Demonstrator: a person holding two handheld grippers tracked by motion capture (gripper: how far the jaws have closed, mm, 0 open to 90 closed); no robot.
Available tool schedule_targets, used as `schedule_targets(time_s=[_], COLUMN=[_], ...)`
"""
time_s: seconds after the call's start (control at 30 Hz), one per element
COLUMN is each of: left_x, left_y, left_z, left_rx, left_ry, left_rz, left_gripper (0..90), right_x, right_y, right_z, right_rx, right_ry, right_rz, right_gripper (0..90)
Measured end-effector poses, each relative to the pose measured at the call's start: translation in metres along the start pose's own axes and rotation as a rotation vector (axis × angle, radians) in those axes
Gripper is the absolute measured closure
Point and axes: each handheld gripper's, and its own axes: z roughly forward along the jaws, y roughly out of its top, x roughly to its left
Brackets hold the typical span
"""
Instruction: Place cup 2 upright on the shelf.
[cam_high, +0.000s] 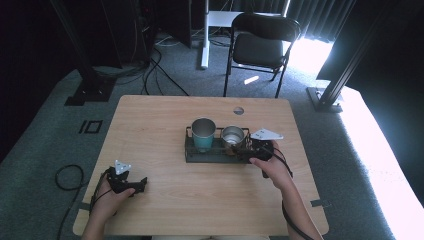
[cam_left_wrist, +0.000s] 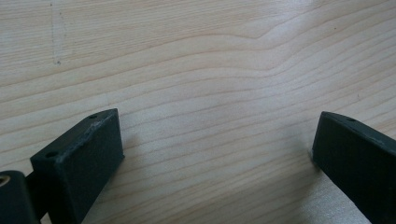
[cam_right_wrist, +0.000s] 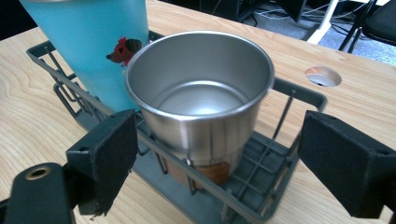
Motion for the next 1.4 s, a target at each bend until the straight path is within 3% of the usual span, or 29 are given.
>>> schedule_targets(time_s=[0.53, 1.13, 1.4], left_x=[0.000, 0.000, 0.000], left_y=[0.000, 0.000, 0.000], left_z=[0.000, 0.000, 0.000], left_rx=[0.000, 0.000, 0.000], left_ry=[0.000, 0.000, 0.001], left_rz=[0.000, 0.002, 0.002], left_gripper=[2.8, 2.8, 2.8], right_x=[-0.011, -0.024, -0.030], right_y=[-0.015, -0.053, -0.076], right_z=[-0.023, -0.038, -0.042], right_rx=[-0.007, 0.019, 0.033], right_ry=[-0.034, -0.073, -0.124], right_rz=[0.018, 0.058, 0.085], right_gripper=[11.9, 11.9, 11.9])
